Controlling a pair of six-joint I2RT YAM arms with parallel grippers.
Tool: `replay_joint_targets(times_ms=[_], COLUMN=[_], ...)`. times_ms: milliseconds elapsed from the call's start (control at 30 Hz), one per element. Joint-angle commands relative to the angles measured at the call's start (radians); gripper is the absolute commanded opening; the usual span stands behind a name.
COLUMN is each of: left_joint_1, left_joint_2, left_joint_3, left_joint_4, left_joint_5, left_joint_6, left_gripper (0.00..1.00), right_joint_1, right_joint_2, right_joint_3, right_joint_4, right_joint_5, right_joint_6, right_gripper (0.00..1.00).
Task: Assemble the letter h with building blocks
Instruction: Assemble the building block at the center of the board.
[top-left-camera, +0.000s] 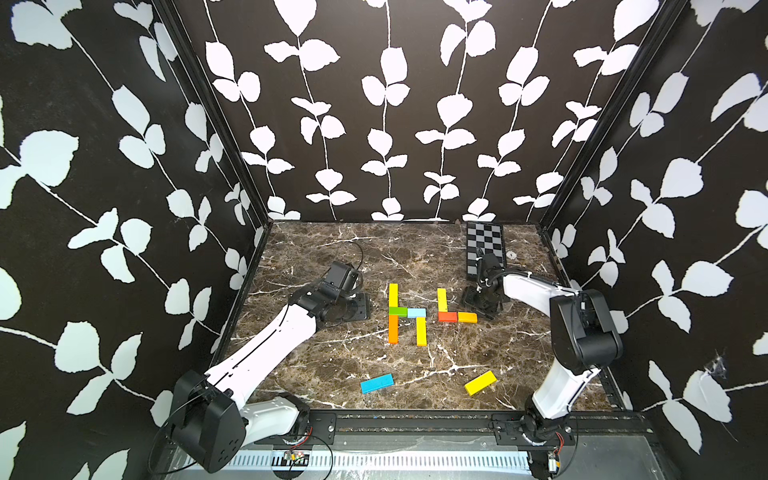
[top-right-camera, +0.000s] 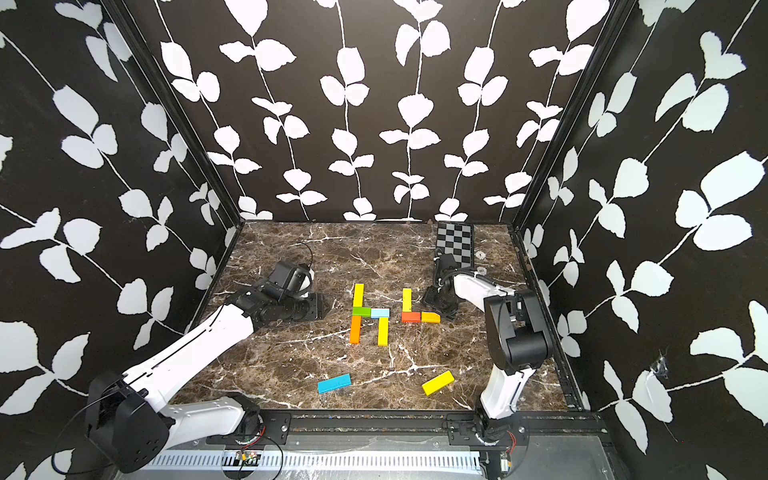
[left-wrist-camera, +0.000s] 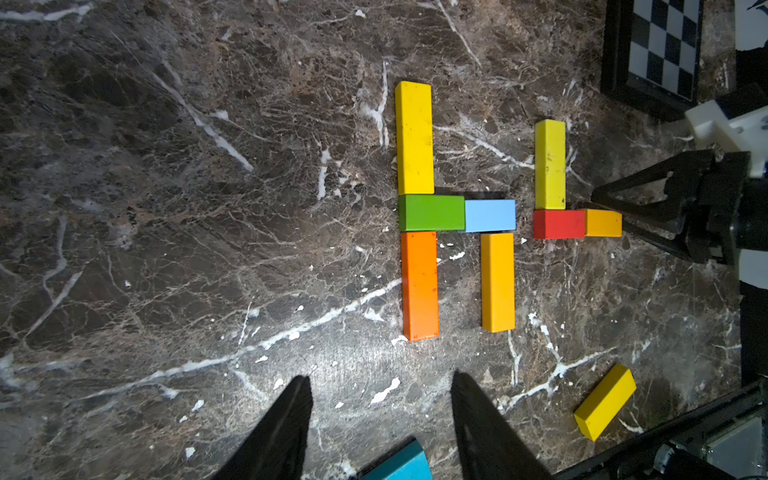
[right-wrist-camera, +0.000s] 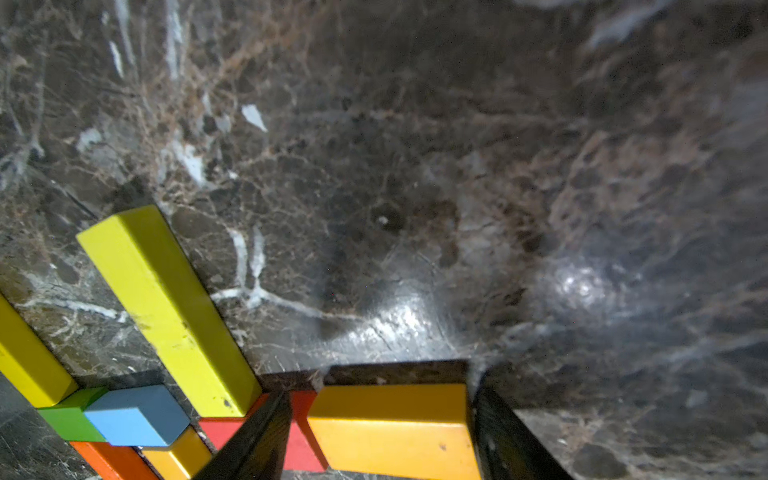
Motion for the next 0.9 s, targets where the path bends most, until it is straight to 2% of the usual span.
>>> replay_joint_targets(times_ms=[0, 867], left_joint_1=[0.005, 0.005], left_joint_2=[-0.021, -0.010], left_joint_3=[-0.013, -0.003], left_joint_4=[0.010, 0.007], left_joint_5=[0.011, 0.010], left_joint_6=[0.009, 0.016], left_gripper=[0.57, 0.57], right_joint_1=[0.005, 0.006], right_joint_2=[-0.005, 0.029], right_joint_3=[0.004, 0.049], right_joint_4=[-0.017, -0.015], right_joint_5=[0.002, -0.022], right_joint_6=[0.022, -0.001], right_gripper=[0.69, 0.69])
